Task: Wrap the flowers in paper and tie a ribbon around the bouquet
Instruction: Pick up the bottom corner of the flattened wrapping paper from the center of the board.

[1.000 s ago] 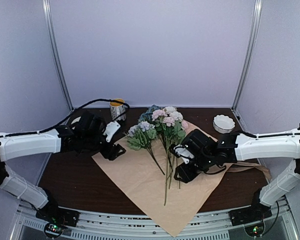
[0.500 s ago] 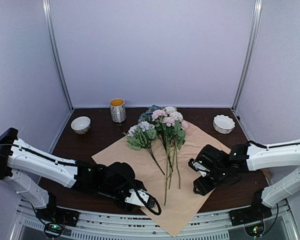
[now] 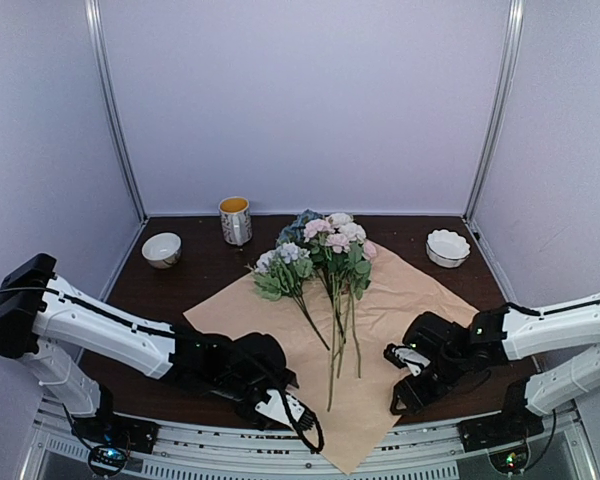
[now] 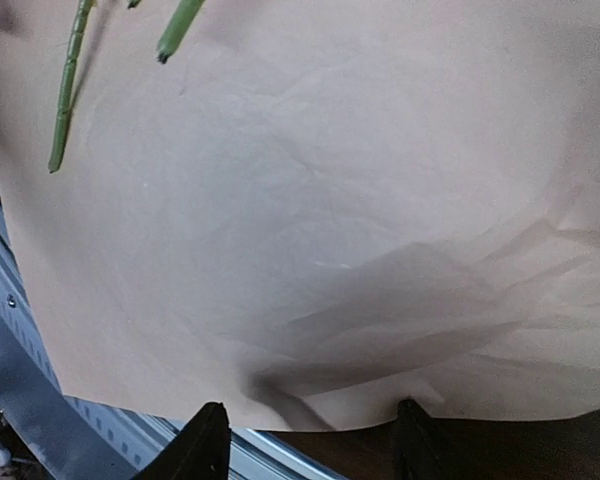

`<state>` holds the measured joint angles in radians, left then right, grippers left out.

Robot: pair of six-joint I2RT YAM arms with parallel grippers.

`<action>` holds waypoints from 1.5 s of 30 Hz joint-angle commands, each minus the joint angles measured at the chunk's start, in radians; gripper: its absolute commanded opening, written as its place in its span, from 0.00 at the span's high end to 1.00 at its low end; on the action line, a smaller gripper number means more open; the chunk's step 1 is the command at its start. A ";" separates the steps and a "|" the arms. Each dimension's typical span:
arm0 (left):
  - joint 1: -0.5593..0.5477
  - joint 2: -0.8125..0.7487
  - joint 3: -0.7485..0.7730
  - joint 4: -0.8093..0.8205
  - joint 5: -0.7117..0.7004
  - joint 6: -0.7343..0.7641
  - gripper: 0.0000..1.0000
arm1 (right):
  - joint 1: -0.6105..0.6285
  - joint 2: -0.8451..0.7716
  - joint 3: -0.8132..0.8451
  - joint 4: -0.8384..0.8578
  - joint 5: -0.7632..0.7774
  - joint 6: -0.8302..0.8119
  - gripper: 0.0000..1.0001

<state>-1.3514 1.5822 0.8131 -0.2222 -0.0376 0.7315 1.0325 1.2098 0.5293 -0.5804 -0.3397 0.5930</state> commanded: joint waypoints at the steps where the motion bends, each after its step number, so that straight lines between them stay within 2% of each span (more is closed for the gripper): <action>1: -0.010 0.029 0.023 -0.025 0.023 0.079 0.21 | 0.035 0.037 -0.065 0.116 -0.125 0.089 0.43; 6: -0.017 0.105 0.042 -0.002 0.003 0.117 0.21 | 0.035 0.093 -0.032 0.269 -0.199 0.111 0.43; 12: -0.017 0.079 -0.002 0.085 -0.021 0.066 0.25 | 0.035 0.112 -0.002 0.242 -0.171 0.075 0.43; 18: -0.017 0.074 0.020 0.067 -0.060 -0.006 0.65 | 0.035 0.130 0.052 0.155 -0.147 -0.008 0.43; 23: -0.016 0.080 0.040 0.037 -0.073 -0.023 1.00 | 0.035 0.069 0.132 0.042 -0.093 -0.125 0.44; 27: -0.002 0.080 0.050 0.026 -0.052 -0.041 1.00 | 0.053 0.002 0.169 0.020 -0.055 -0.199 0.48; 31: 0.027 0.062 0.049 0.022 -0.006 -0.063 1.00 | 0.147 -0.095 0.193 0.064 0.070 -0.336 0.51; 35: 0.057 0.048 0.055 0.018 0.046 -0.075 1.00 | 0.290 -0.191 0.123 0.200 0.228 -0.576 0.52; 37: 0.071 0.044 0.053 0.026 0.074 -0.086 1.00 | 0.378 -0.212 0.061 0.273 0.280 -0.708 0.48; 43: 0.087 0.040 0.049 0.032 0.098 -0.096 1.00 | 0.577 -0.140 -0.020 0.392 0.415 -1.124 0.43; 45: 0.089 0.039 0.049 0.031 0.101 -0.096 1.00 | 0.607 -0.083 -0.024 0.446 0.462 -1.183 0.41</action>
<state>-1.2701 1.6470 0.8421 -0.2108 0.0319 0.6540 1.5818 1.0500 0.5323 -0.2649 -0.0277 -0.3016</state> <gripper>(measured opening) 0.007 0.576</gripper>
